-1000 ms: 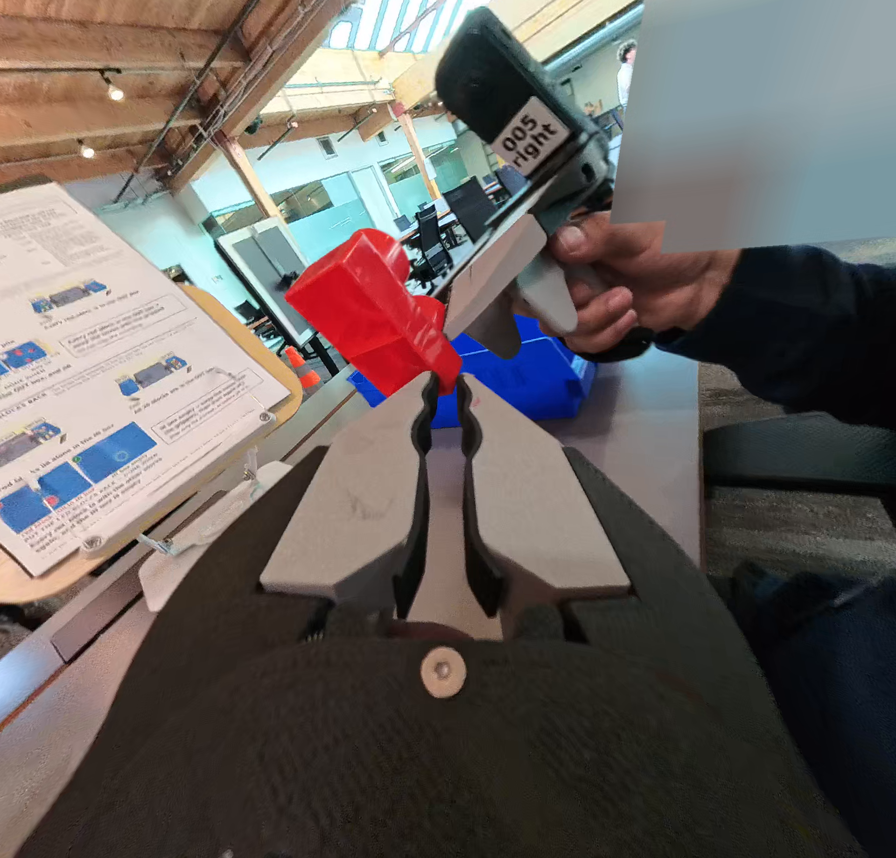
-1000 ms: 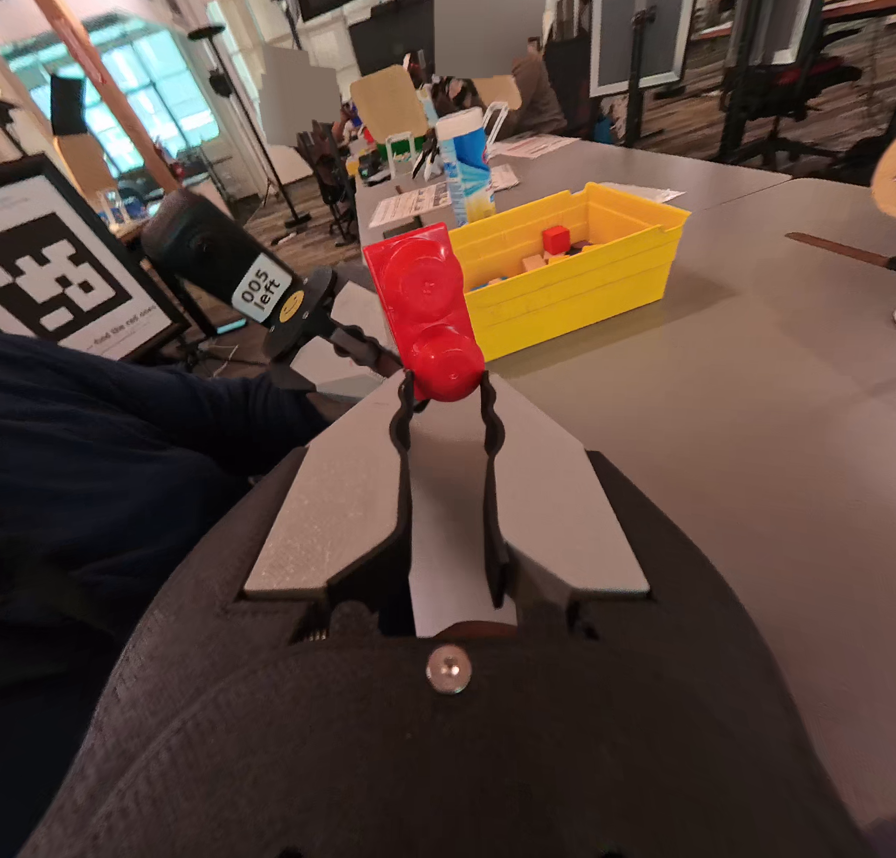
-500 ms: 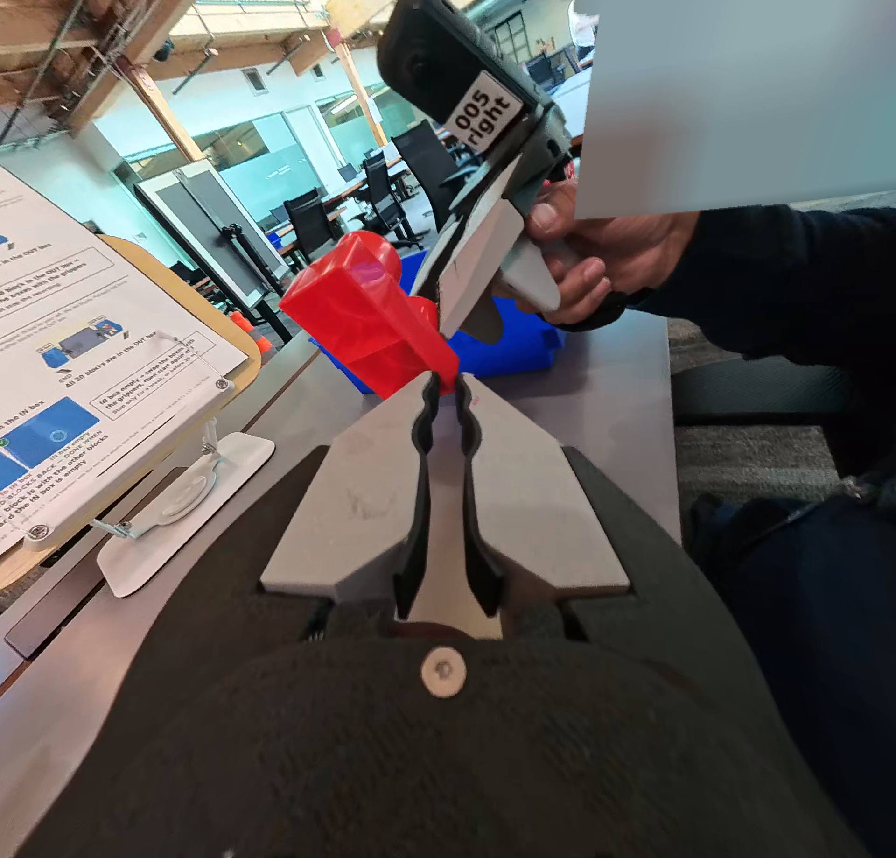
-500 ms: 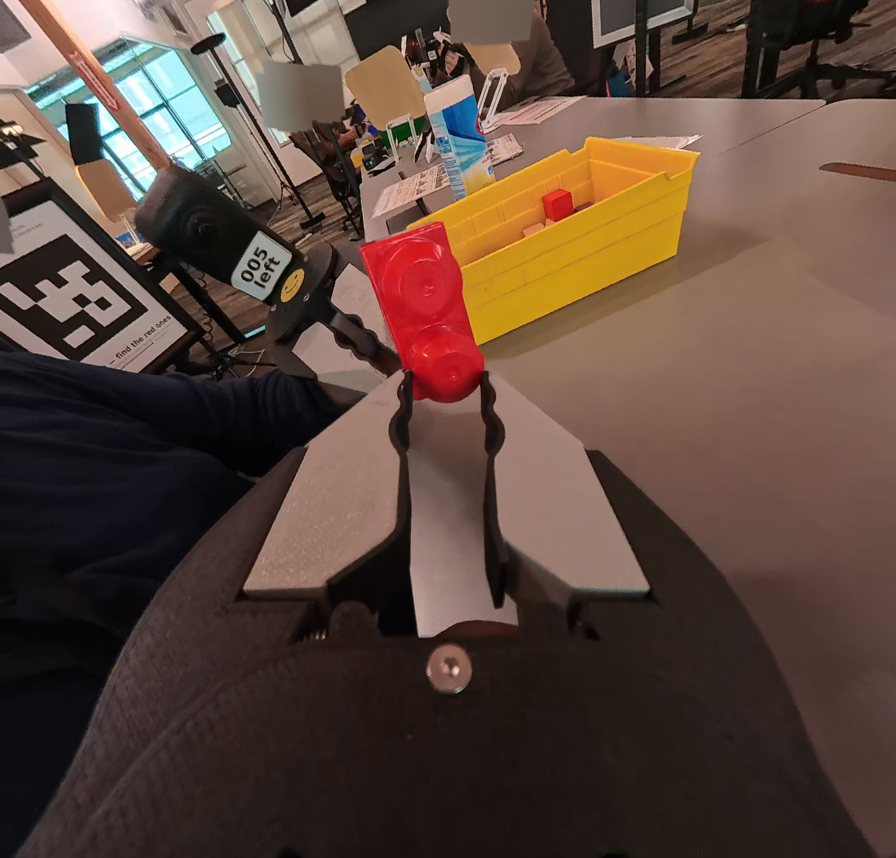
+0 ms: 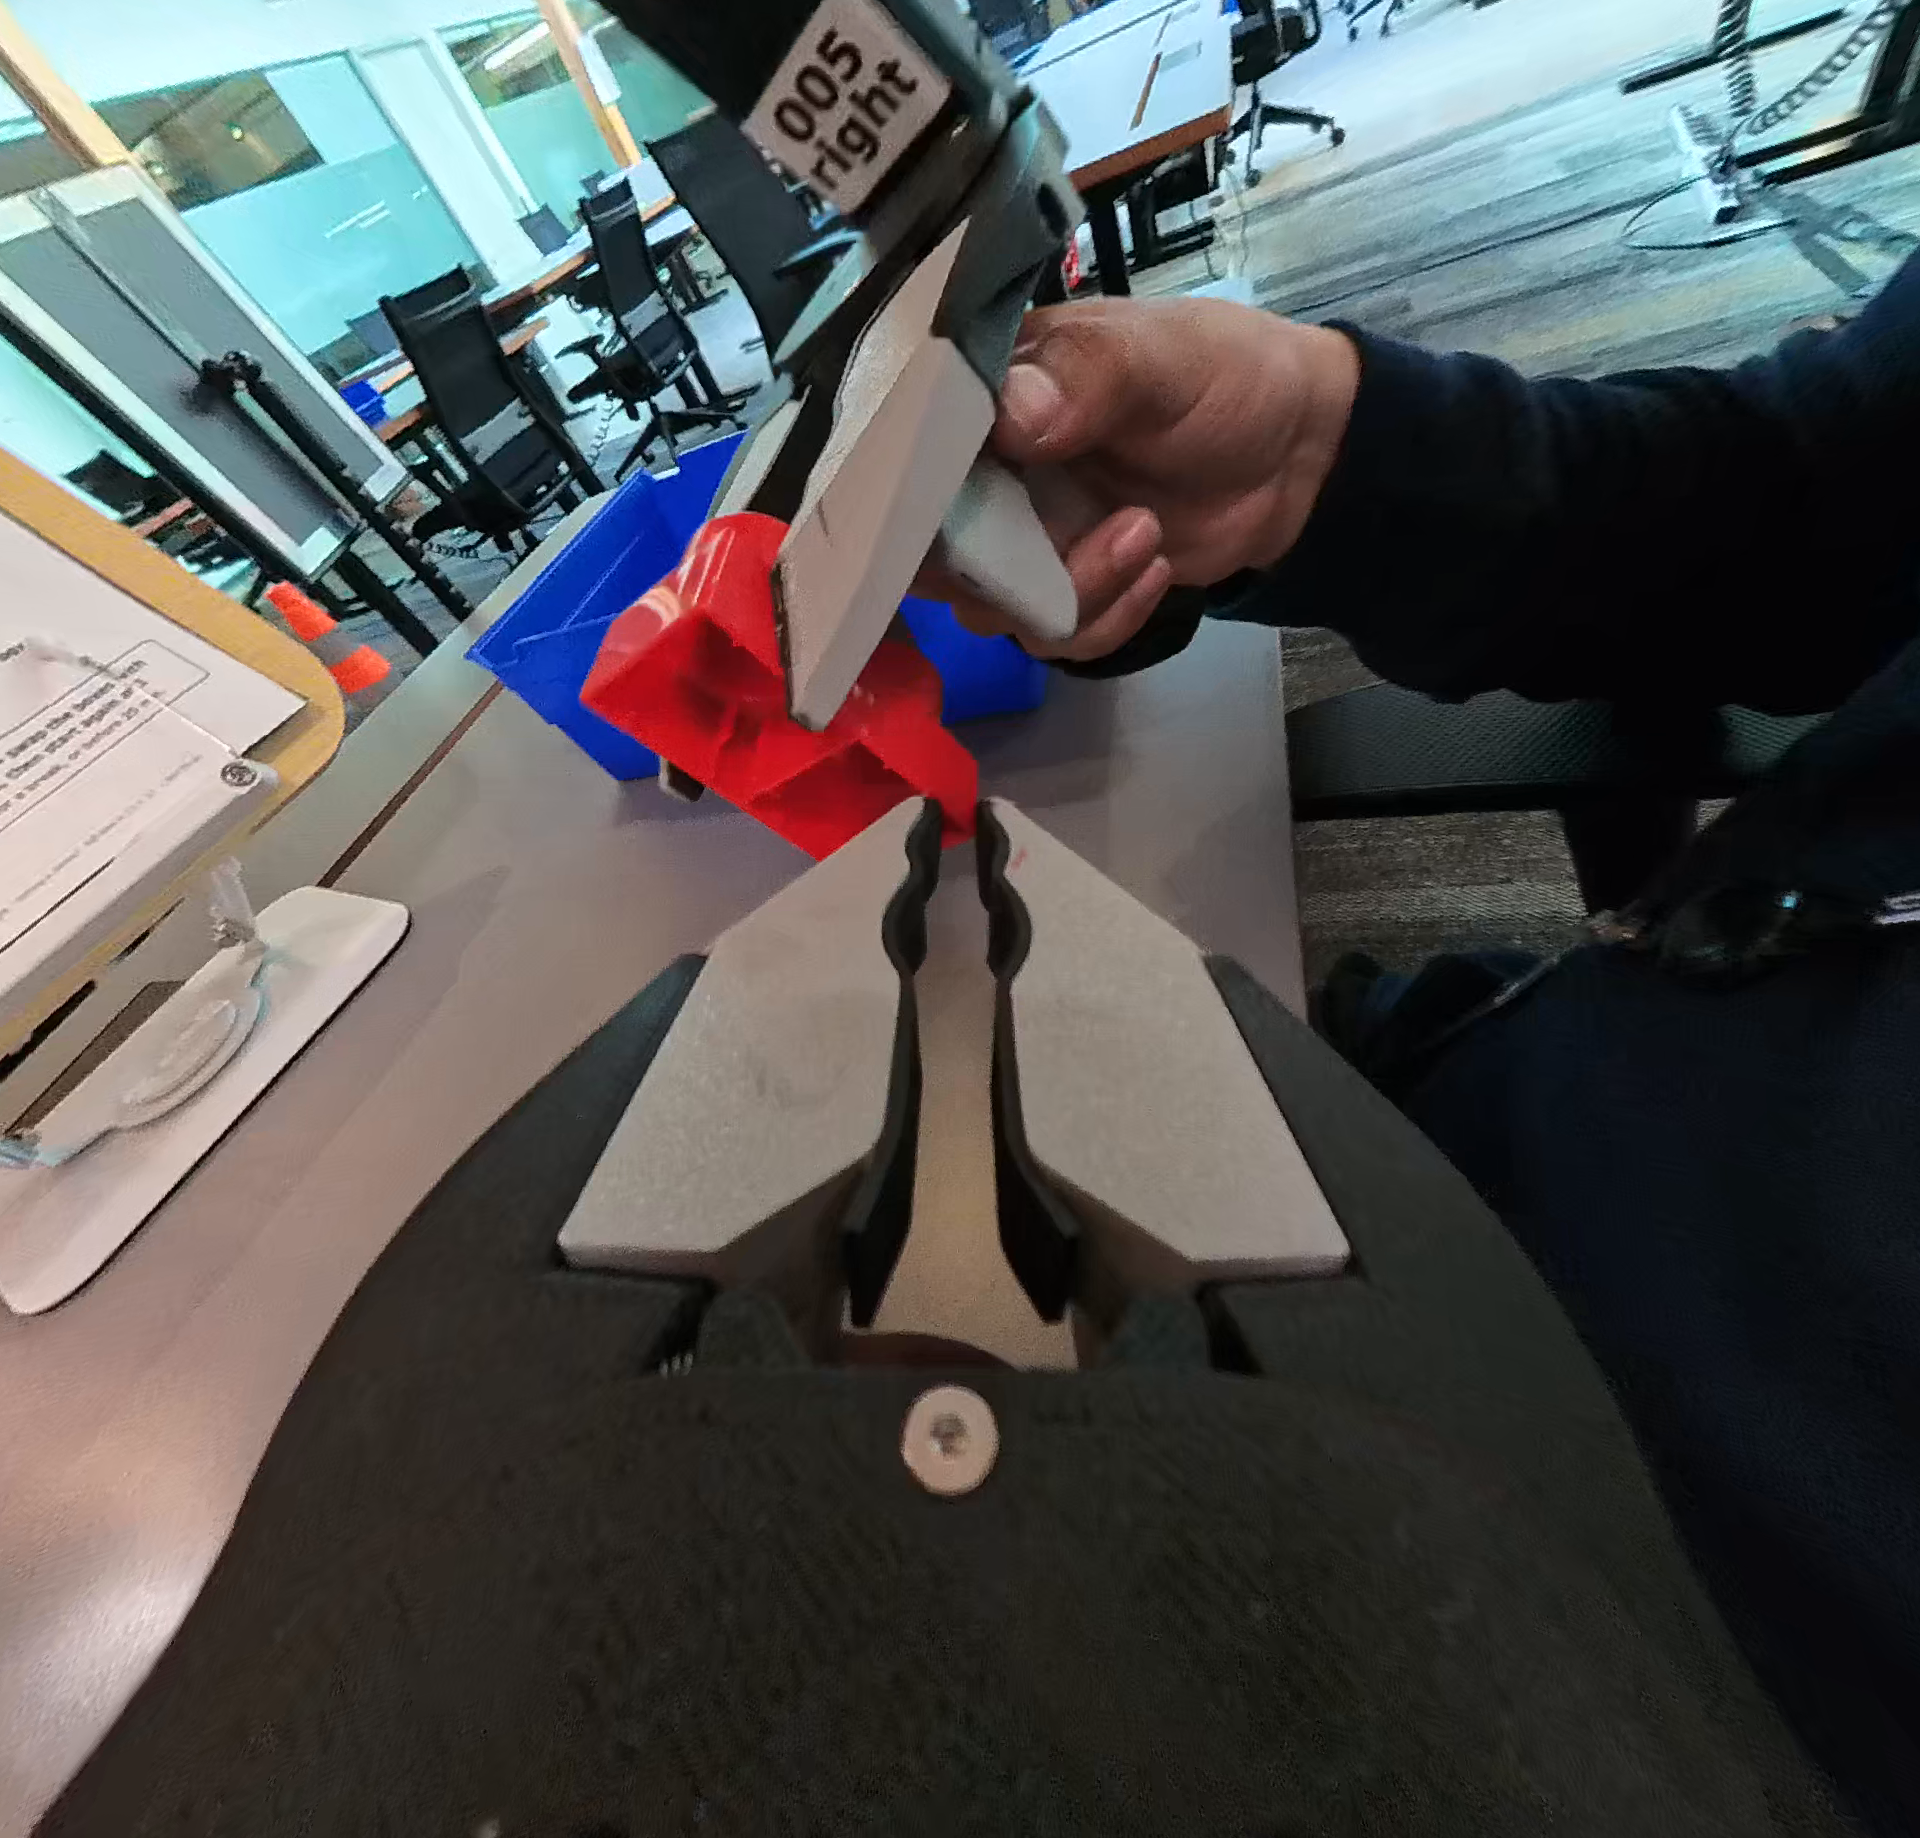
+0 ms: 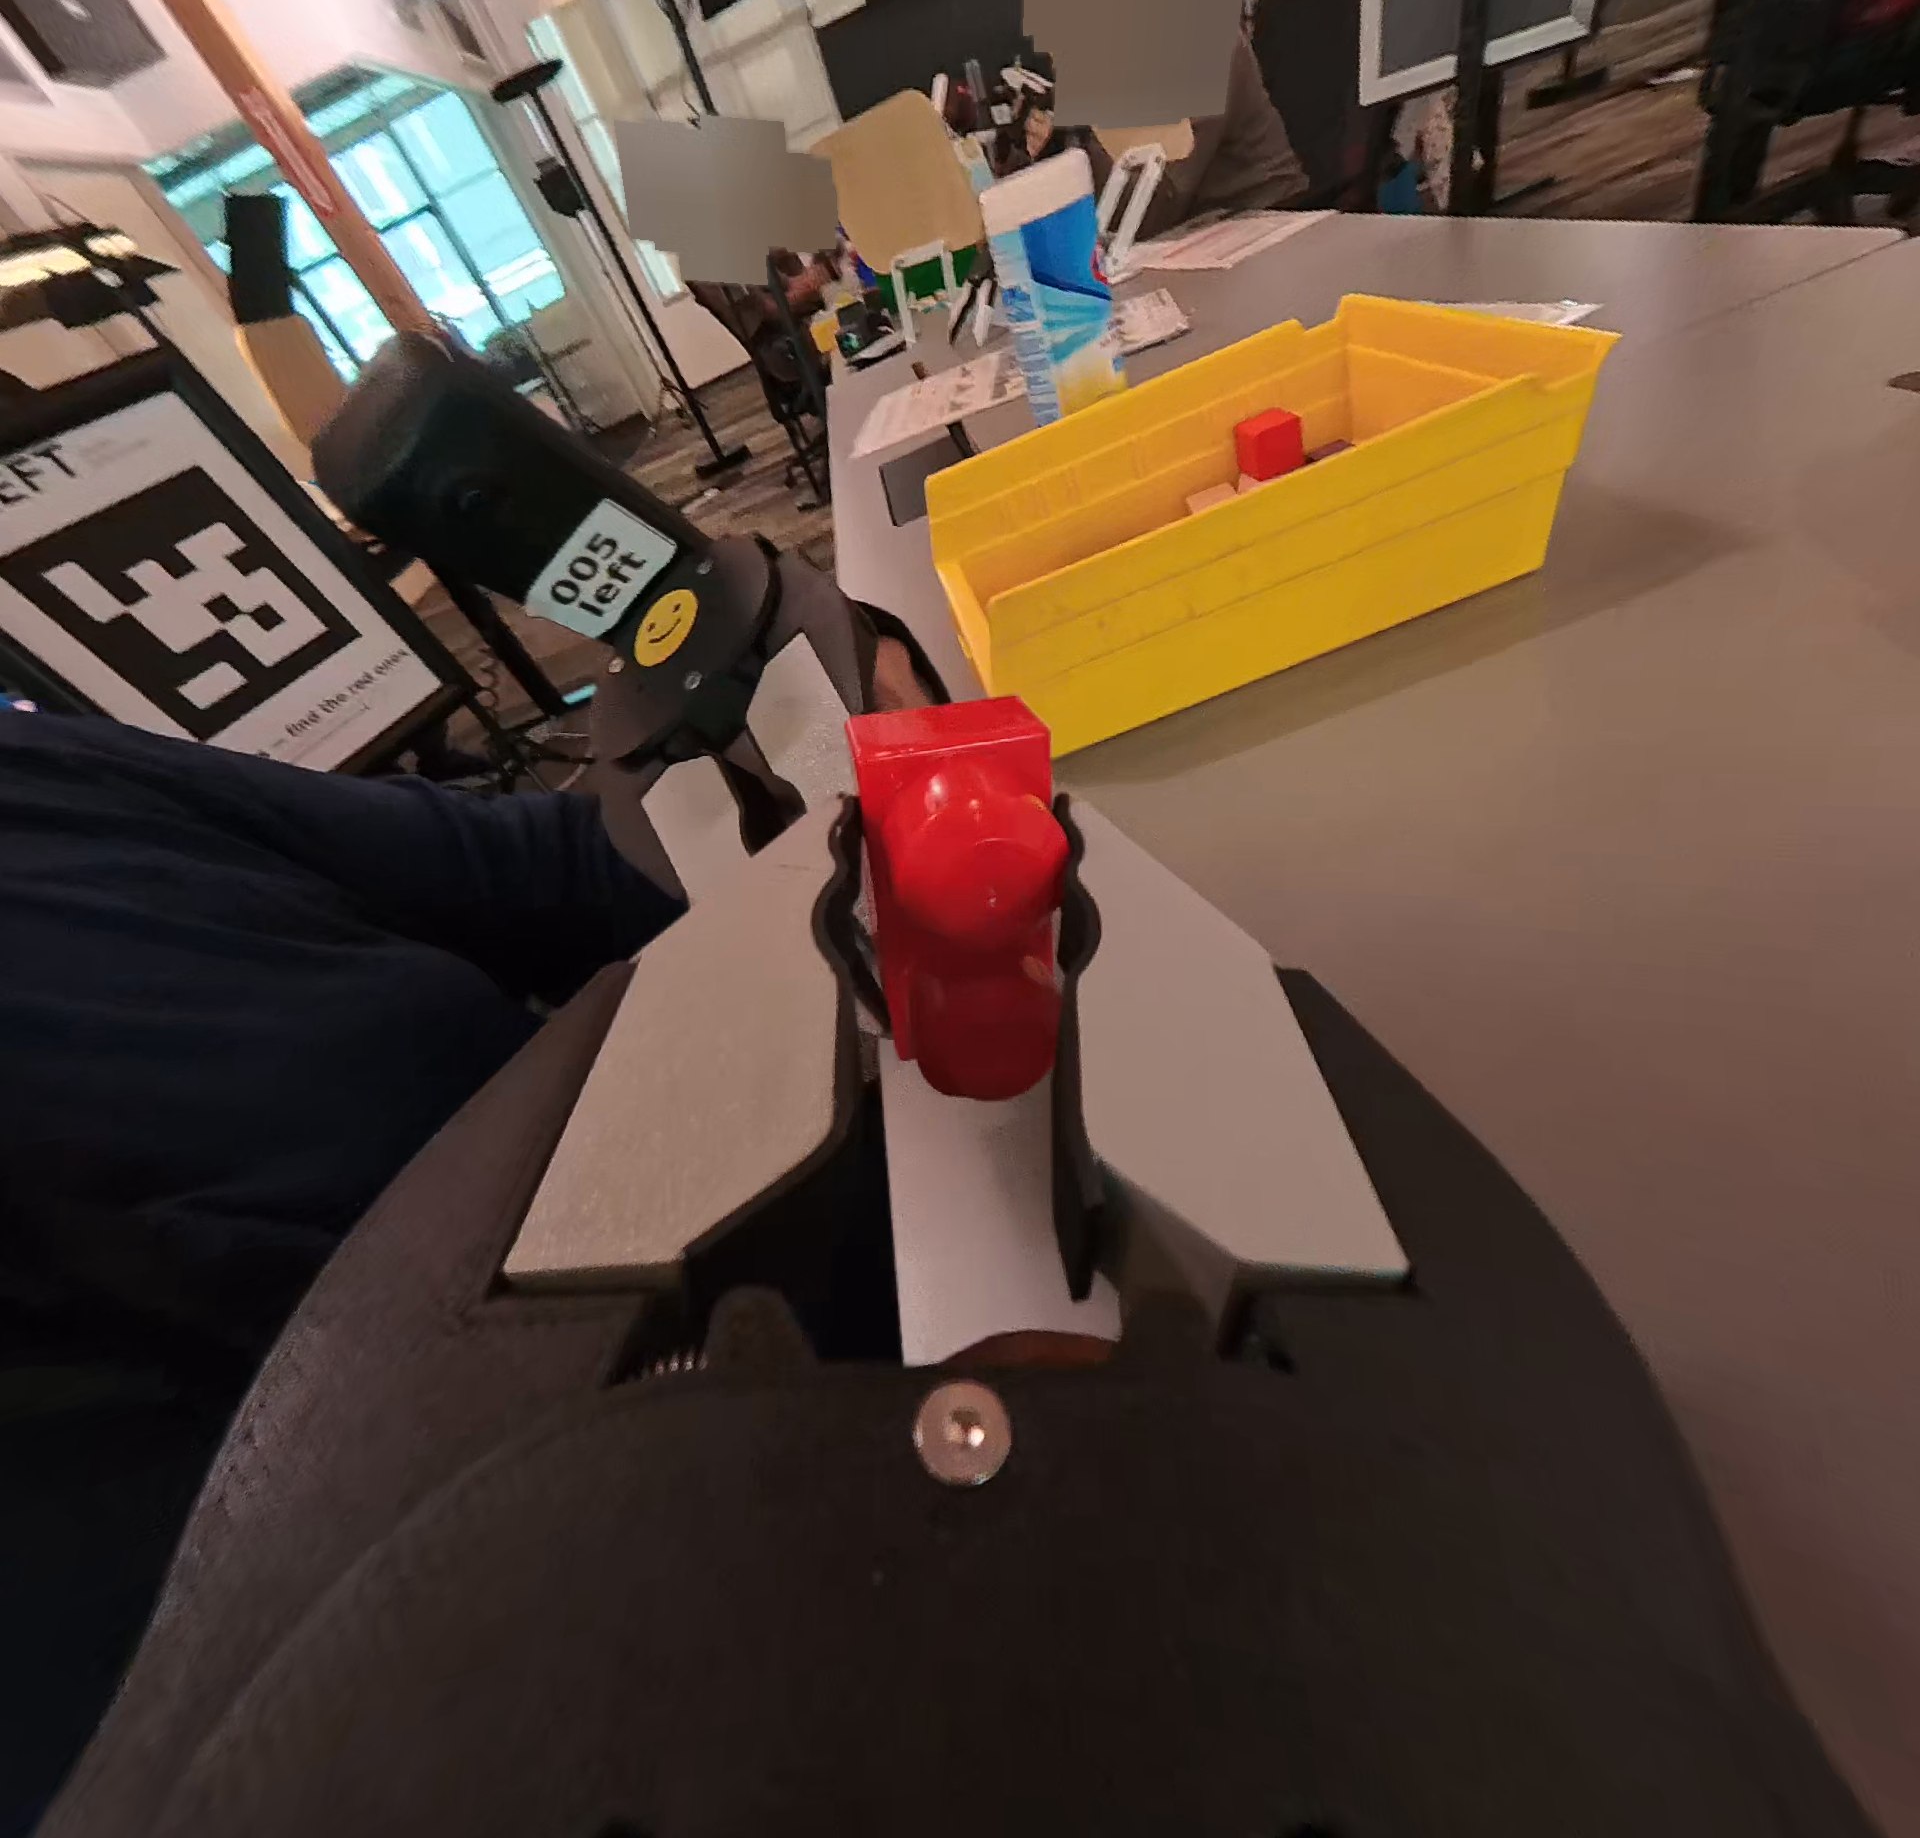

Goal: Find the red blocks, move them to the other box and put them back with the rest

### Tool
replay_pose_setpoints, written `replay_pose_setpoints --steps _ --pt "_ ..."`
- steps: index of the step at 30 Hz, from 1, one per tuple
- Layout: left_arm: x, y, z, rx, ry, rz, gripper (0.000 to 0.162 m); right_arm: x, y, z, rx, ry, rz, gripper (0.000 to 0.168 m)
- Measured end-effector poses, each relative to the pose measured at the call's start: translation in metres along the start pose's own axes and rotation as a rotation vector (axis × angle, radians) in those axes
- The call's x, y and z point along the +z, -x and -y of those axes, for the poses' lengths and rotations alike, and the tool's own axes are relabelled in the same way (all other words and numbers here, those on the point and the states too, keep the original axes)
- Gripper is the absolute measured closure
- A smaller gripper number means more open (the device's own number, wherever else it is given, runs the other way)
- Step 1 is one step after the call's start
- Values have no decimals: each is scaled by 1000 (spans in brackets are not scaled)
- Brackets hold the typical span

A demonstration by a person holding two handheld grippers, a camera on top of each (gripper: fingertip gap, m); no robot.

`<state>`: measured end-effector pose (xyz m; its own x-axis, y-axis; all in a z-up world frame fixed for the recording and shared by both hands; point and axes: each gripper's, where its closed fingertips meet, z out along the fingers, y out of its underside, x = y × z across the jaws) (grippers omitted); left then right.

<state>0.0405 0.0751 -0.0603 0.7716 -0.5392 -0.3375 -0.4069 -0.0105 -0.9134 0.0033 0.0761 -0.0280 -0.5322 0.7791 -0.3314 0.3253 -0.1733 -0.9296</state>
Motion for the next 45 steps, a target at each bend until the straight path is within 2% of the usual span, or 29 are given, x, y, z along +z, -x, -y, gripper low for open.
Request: replay_pose_setpoints --steps 4,6,9,10,12,15,18,20,23,26,29,32,36,39,42,45 --pt "-5 10 2 -52 -31 22 157 -6 -6 6 -11 -17 -52 135" --pt "-9 18 2 -30 -24 66 162 -14 -13 8 -45 -5 -118 136" --pt "-19 30 -5 -10 37 116 153 -42 -28 19 -102 -18 -246 136" --pt "-23 35 -8 -14 64 133 146 -54 -34 24 -108 -29 -286 136" --pt "-34 50 -10 -16 81 195 145 -87 -53 31 -129 -41 -427 136" --pt "-53 69 -12 -16 93 276 145 -155 -94 37 -186 -23 -767 136" --pt "-66 78 -8 -29 75 317 146 -230 -134 22 -149 52 -1087 136" --pt "-70 79 -8 -29 72 320 146 -263 -152 3 -69 107 -1183 135" --pt "-69 79 -13 -19 99 322 146 -287 -170 -30 70 211 -1208 135" --pt "-61 78 -16 -31 108 305 146 -287 -192 -40 85 274 -1211 135" --pt "-50 74 -22 -54 119 272 146 -296 -235 -9 -26 208 -1317 134" --pt "-42 71 -32 -45 167 268 145 -323 -267 -3 26 277 -1456 117" --pt "-40 73 -42 -21 208 282 143 -297 -240 18 -12 111 -1359 120" --pt "-37 74 -45 -77 192 269 142 -249 -205 11 -1 39 -1148 118" --pt "-37 76 -50 -104 201 280 140 -203 -173 -7 -40 122 -975 114" --pt "-39 75 -54 -131 214 289 138 -200 -158 -14 -96 211 -1003 113"
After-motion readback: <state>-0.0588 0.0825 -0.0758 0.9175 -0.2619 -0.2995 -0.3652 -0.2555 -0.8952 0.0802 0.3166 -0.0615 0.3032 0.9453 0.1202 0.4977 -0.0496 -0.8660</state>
